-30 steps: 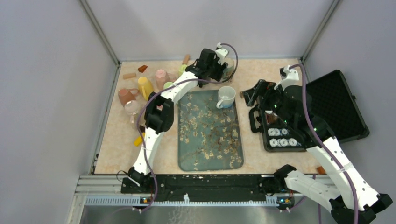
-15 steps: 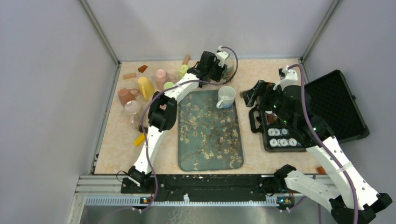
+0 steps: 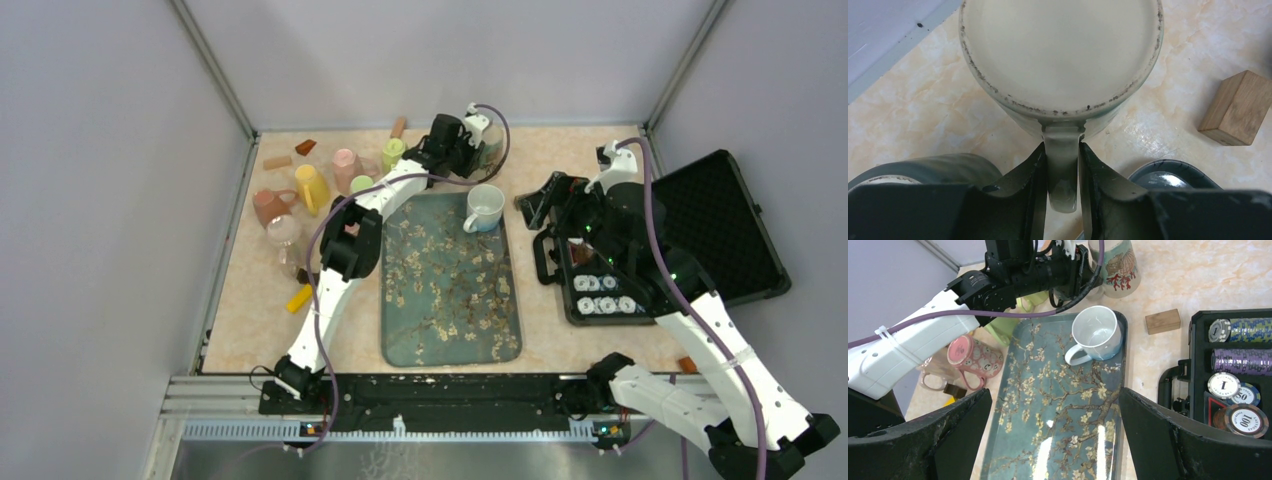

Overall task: Turn the mug right side up
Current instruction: Turn over the cup at the corner of the board.

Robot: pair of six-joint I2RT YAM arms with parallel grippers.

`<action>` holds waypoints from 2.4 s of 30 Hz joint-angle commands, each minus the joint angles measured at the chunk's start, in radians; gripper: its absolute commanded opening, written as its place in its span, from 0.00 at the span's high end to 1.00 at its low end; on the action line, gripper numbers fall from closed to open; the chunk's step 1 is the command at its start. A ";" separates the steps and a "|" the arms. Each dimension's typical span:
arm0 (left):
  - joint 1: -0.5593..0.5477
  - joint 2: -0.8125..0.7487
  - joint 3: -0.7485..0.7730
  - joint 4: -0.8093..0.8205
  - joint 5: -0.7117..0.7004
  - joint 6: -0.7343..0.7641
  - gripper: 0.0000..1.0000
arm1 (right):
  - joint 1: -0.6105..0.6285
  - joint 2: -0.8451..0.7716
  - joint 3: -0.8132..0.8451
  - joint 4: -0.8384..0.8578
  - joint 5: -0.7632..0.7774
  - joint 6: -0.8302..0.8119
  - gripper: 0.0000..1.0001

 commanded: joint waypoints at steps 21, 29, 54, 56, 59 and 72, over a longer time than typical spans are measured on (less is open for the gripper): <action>0.001 -0.101 -0.019 0.174 -0.002 -0.020 1.00 | -0.003 -0.001 0.010 0.029 0.001 -0.002 0.01; 0.000 -0.162 -0.022 0.255 0.021 -0.076 1.00 | -0.003 0.009 -0.001 0.049 -0.013 0.004 0.01; 0.001 -0.327 -0.053 0.275 0.087 -0.198 1.00 | -0.029 0.162 -0.012 0.282 -0.179 0.023 0.01; -0.001 -0.347 -0.072 0.281 0.098 -0.215 1.00 | -0.055 0.185 -0.013 0.320 -0.240 0.033 0.01; -0.002 -0.376 -0.095 0.285 0.114 -0.237 1.00 | -0.100 0.214 -0.017 0.382 -0.334 0.050 0.01; -0.005 -0.560 -0.275 0.361 0.206 -0.431 1.00 | -0.213 0.255 -0.131 0.680 -0.550 0.206 0.01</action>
